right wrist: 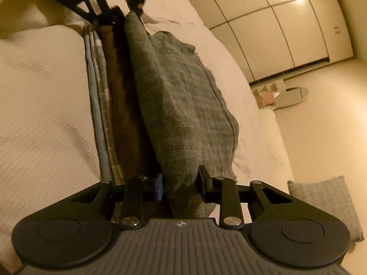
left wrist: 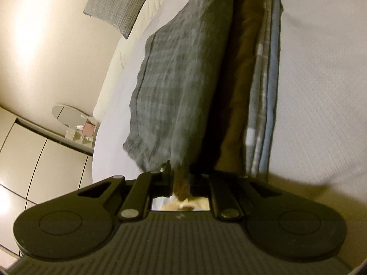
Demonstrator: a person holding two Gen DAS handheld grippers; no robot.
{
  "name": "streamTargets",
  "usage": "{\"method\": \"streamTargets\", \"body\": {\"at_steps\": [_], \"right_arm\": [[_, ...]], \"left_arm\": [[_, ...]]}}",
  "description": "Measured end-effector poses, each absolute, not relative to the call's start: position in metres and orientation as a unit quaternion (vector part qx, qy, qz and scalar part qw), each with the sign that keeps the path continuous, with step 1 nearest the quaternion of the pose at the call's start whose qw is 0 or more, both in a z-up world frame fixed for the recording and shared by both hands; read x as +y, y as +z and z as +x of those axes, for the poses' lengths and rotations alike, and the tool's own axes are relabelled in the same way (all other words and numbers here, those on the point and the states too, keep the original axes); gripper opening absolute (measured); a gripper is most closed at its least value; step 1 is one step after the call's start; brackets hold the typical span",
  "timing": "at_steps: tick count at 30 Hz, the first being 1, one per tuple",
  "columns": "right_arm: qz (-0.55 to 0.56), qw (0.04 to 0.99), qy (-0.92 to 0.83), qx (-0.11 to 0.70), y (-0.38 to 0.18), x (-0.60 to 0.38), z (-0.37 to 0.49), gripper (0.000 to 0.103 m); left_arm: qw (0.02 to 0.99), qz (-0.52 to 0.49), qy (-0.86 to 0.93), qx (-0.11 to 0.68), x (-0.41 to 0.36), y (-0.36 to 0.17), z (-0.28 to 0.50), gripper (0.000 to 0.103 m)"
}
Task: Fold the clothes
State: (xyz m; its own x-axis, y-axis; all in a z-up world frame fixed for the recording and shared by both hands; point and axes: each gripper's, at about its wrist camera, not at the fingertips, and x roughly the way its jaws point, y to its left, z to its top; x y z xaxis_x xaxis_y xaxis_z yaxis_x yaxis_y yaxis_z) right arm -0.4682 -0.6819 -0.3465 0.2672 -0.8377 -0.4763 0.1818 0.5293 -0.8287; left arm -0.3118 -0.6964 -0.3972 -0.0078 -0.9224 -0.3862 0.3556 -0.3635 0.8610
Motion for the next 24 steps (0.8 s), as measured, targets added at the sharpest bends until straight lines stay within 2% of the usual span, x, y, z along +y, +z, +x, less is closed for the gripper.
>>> {"method": "streamTargets", "body": {"at_steps": [6, 11, 14, 17, 24], "right_arm": [[-0.249, 0.748, -0.37, 0.492, -0.311, -0.66, -0.479, 0.032], [-0.117, 0.816, -0.37, 0.428, -0.261, -0.65, -0.495, 0.031], [-0.1, 0.821, -0.4, 0.396, -0.245, -0.649, -0.49, 0.031], [-0.118, 0.806, -0.43, 0.388, -0.243, -0.657, -0.478, 0.031], [-0.065, 0.792, -0.444, 0.413, -0.27, -0.701, -0.464, 0.031]], "left_arm": [[0.515, 0.487, -0.648, -0.279, -0.662, -0.366, -0.287, 0.011], [0.568, 0.428, -0.664, -0.231, -0.659, -0.331, -0.279, 0.011], [0.571, 0.411, -0.677, -0.214, -0.672, -0.32, -0.296, 0.012], [0.564, 0.406, -0.692, -0.194, -0.695, -0.317, -0.314, 0.013], [0.549, 0.429, -0.704, -0.134, -0.712, -0.346, -0.322, 0.012]]}}
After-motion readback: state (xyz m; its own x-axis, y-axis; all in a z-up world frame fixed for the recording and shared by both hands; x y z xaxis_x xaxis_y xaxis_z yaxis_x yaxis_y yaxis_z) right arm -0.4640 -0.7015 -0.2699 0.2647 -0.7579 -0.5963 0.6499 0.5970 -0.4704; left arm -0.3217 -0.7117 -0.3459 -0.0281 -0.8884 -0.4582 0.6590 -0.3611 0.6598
